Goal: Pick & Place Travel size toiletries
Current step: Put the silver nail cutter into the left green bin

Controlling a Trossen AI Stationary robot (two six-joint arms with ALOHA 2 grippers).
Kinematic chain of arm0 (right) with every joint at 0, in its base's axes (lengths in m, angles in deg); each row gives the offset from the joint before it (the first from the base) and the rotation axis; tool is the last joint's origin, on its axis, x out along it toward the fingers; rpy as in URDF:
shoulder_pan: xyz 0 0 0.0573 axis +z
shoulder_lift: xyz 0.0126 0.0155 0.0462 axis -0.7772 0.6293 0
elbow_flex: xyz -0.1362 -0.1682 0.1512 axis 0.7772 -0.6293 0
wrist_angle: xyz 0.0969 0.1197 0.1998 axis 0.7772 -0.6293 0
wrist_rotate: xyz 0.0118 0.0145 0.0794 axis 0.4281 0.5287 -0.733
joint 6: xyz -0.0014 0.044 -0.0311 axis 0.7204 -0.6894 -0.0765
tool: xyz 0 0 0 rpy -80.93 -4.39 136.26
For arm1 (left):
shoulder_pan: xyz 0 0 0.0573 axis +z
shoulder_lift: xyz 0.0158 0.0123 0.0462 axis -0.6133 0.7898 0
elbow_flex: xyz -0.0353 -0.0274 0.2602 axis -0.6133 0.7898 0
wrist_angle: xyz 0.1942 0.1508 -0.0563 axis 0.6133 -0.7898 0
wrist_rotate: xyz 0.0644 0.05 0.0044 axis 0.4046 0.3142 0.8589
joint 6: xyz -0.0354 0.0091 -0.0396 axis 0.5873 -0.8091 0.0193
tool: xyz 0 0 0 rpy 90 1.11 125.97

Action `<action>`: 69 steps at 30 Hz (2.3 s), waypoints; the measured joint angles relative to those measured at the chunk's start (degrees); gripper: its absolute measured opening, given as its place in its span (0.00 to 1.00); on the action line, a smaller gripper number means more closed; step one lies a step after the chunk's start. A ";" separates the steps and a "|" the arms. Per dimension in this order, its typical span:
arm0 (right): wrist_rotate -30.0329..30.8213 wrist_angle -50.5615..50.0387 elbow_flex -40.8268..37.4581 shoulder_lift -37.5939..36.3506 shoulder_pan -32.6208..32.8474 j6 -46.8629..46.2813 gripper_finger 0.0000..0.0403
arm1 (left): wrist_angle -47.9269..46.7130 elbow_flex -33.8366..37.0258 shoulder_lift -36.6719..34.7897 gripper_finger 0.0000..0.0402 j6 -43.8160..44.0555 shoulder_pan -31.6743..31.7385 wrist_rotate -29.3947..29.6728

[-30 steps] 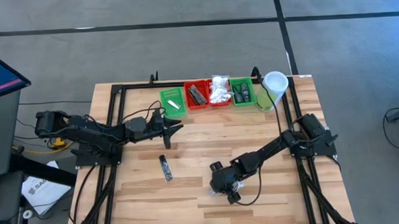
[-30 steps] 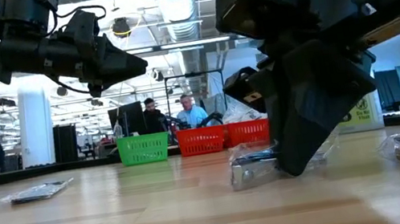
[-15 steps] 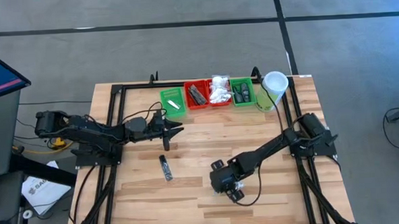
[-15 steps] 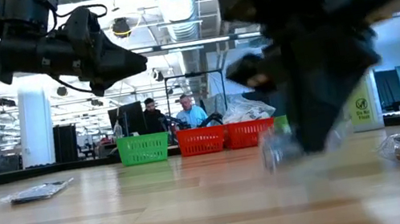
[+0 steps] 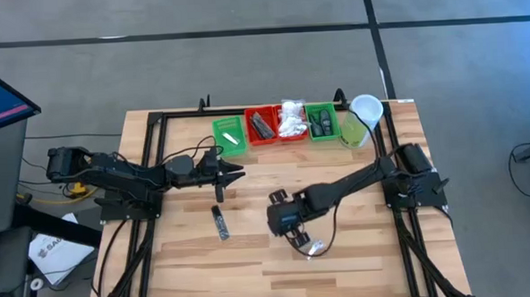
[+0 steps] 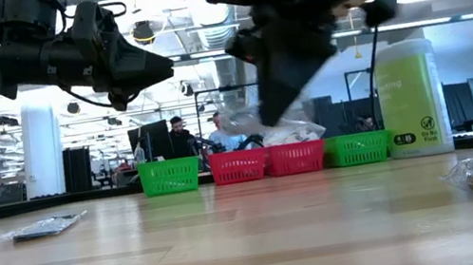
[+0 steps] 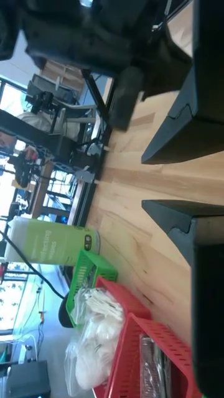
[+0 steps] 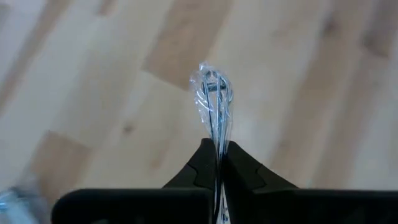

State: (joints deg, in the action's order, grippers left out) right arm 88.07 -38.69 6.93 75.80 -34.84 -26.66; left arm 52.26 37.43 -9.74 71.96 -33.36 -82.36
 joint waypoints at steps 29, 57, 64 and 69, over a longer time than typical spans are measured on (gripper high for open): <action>12.11 -4.09 14.33 -0.15 -11.92 4.97 0.00 | 2.07 0.00 0.00 0.24 -0.02 0.00 -5.84; 10.26 -0.45 15.60 -0.09 -14.10 6.90 0.00 | 2.73 -0.20 -0.07 0.25 -6.43 -1.55 -3.15; 10.30 -0.52 15.94 -0.09 -14.09 6.98 0.00 | 2.39 -0.22 -0.09 0.38 -6.97 -1.55 -2.84; 10.35 -0.22 15.98 -0.09 -14.13 6.86 0.00 | 2.01 -0.17 -0.07 0.46 -12.62 -1.69 -2.71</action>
State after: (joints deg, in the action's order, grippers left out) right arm 98.42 -38.91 22.92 75.71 -48.97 -19.80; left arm 54.27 37.26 -9.81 59.34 -35.05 -85.07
